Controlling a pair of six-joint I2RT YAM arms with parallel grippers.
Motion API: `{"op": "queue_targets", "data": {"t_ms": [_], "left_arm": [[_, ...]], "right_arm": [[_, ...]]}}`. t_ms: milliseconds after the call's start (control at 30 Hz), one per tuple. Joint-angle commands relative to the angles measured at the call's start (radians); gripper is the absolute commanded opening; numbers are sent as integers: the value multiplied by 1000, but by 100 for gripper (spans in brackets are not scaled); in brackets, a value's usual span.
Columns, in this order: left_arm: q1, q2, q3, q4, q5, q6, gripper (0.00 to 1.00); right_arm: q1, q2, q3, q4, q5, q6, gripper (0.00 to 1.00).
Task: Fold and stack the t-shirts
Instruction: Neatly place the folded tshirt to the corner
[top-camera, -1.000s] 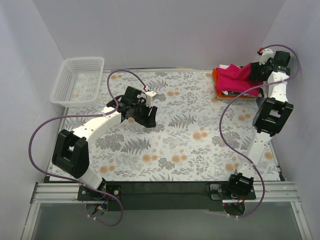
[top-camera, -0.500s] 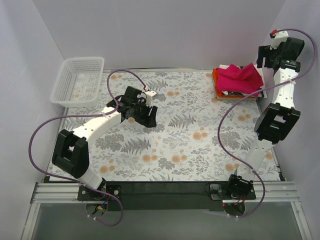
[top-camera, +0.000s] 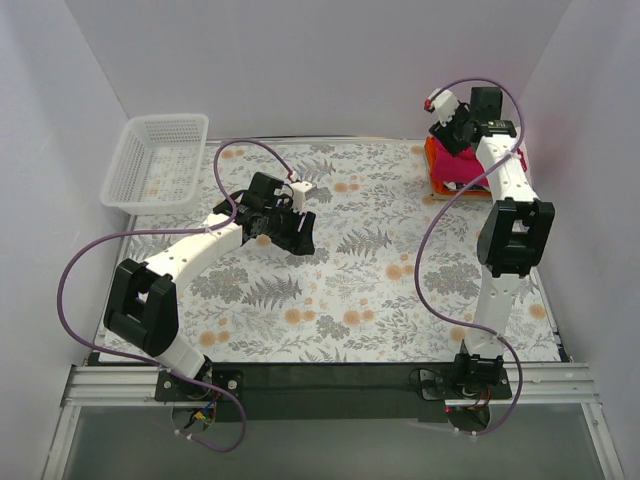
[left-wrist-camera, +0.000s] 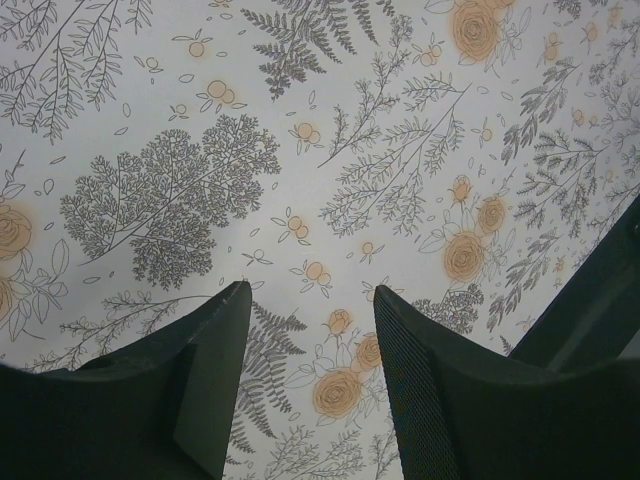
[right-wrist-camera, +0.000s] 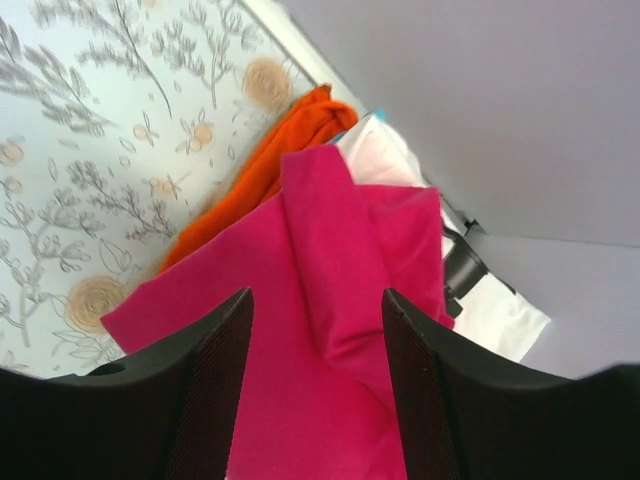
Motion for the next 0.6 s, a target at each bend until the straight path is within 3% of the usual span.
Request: {"op": "queue_targets", "data": {"t_ms": [0, 333, 567], "left_arm": [[3, -25, 3, 16, 23, -12, 49], [3, -29, -14, 23, 14, -10, 49], [3, -33, -17, 25, 14, -4, 49]], "right_arm": [[-18, 46, 19, -21, 115, -160, 52], [-8, 111, 44, -32, 227, -223, 51], [-13, 79, 53, -24, 199, -214, 51]]}}
